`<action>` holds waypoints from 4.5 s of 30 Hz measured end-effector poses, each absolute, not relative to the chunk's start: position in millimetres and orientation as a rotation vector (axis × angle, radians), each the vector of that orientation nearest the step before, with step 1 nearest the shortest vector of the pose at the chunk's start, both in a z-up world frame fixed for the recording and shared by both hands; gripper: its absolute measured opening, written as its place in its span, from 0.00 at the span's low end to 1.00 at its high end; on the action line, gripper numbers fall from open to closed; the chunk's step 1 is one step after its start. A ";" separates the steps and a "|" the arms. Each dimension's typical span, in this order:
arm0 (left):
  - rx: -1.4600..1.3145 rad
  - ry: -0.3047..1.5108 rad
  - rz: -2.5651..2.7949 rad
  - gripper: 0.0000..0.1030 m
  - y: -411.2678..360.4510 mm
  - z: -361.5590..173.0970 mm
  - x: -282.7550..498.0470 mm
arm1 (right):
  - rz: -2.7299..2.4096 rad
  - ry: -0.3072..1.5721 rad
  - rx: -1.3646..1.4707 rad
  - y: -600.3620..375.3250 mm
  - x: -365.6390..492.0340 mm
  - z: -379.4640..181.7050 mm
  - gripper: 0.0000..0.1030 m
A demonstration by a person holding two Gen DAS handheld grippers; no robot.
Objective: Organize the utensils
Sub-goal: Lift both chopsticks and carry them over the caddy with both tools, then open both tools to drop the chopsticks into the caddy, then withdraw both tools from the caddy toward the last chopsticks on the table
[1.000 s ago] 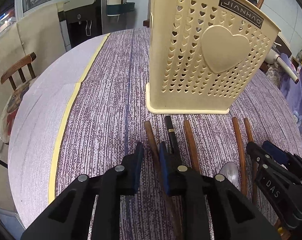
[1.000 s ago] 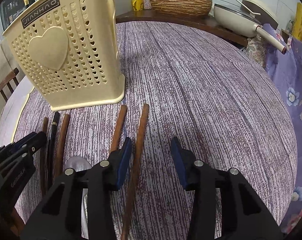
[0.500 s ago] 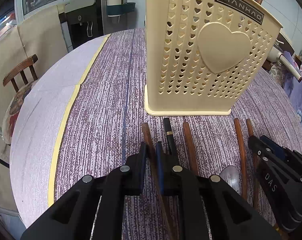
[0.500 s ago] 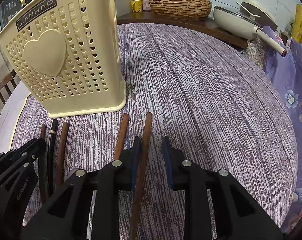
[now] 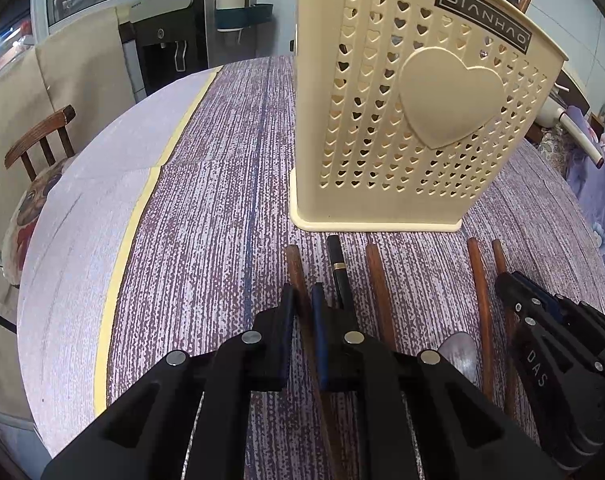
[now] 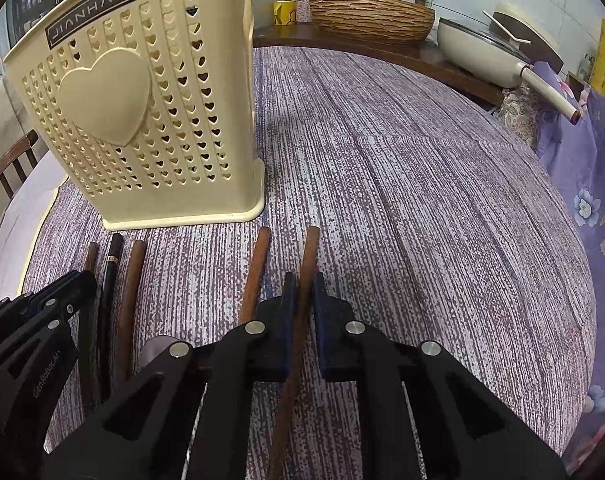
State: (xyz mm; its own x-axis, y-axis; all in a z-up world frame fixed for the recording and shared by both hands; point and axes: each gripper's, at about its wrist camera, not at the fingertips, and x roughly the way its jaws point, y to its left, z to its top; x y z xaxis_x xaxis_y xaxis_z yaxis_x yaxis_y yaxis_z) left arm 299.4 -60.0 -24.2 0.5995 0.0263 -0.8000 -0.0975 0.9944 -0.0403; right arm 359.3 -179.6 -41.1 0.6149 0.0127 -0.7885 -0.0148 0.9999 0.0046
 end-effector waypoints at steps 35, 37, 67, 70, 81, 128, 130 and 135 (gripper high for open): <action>-0.182 0.667 -0.115 0.07 -39.3 67.2 240.5 | 0.355 0.654 0.274 -246.4 290.4 68.8 0.08; -0.181 0.644 -0.132 0.07 -37.1 77.4 234.9 | 0.365 0.632 0.254 -246.5 281.3 79.4 0.08; -0.180 0.476 -0.219 0.07 -14.6 168.4 211.0 | 0.460 0.486 0.182 -240.0 275.2 188.7 0.08; -0.161 0.406 -0.195 0.07 -14.8 199.6 216.4 | 0.436 0.428 0.162 -234.1 286.7 223.1 0.08; -0.228 0.234 -0.086 0.07 -16.5 274.6 279.0 | 0.312 0.311 0.123 -204.6 345.0 294.5 0.08; -0.223 0.471 -0.044 0.79 -13.5 109.7 241.8 | 0.252 0.428 0.034 -197.5 297.9 130.4 0.75; -0.207 0.496 -0.042 0.83 -15.1 96.8 235.3 | 0.254 0.454 0.015 -196.7 287.7 114.4 0.77; -0.218 0.563 -0.049 0.92 -14.4 60.5 221.4 | 0.240 0.534 0.020 -201.3 273.3 71.5 0.78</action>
